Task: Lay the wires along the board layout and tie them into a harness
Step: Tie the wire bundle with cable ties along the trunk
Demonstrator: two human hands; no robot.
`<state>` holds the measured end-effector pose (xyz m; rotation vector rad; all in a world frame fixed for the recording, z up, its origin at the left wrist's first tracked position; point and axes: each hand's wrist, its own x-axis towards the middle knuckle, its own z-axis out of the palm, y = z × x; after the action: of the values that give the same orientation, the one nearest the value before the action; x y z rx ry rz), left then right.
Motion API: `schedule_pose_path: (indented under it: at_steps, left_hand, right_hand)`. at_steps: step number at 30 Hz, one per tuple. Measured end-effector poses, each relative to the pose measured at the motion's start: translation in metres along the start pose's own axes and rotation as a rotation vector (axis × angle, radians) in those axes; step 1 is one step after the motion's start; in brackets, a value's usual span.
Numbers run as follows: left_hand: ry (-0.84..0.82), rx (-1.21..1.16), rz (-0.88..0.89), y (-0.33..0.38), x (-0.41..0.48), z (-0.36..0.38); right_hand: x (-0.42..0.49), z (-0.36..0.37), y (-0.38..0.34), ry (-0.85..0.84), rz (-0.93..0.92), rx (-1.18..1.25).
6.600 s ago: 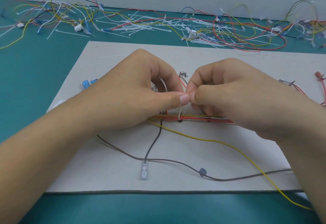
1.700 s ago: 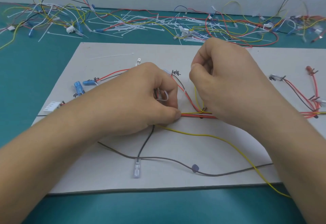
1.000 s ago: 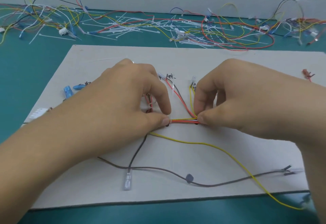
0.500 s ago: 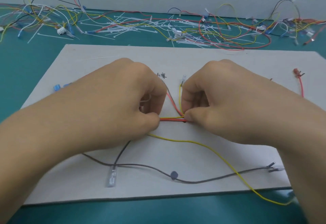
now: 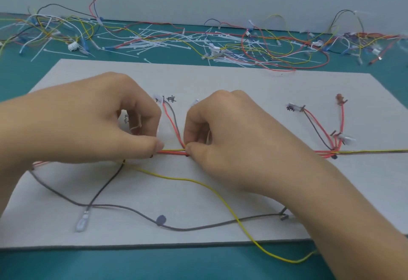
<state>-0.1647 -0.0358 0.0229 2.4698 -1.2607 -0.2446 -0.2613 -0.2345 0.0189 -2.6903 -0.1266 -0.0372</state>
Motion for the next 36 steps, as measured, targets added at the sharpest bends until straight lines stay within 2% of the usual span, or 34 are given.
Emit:
schedule_pose_path:
  at_steps: [4,10,15,23,27,36]
  left_hand:
    - [0.096,-0.023,0.017,-0.005,0.006,0.008]
    - [0.267,-0.106,-0.082,-0.002,0.011,0.015]
    - [0.237,-0.137,-0.099,0.004,0.012,0.018]
    - [0.222,-0.154,-0.08,0.0,0.012,0.021]
    - [0.222,-0.158,-0.072,0.0,0.011,0.021]
    - [0.205,-0.189,-0.07,0.001,0.01,0.02]
  right_hand:
    - [0.006,-0.011,0.008,-0.106,0.081,0.163]
    - [0.038,-0.042,0.019,0.074,0.15,0.136]
    - [0.111,-0.039,0.025,0.168,0.178,0.155]
    - [0.228,0.01,0.002,0.128,0.055,-0.046]
    - [0.248,0.027,-0.001,0.116,0.026,-0.177]
    - [0.243,0.047,0.002,0.209,0.002,-0.158]
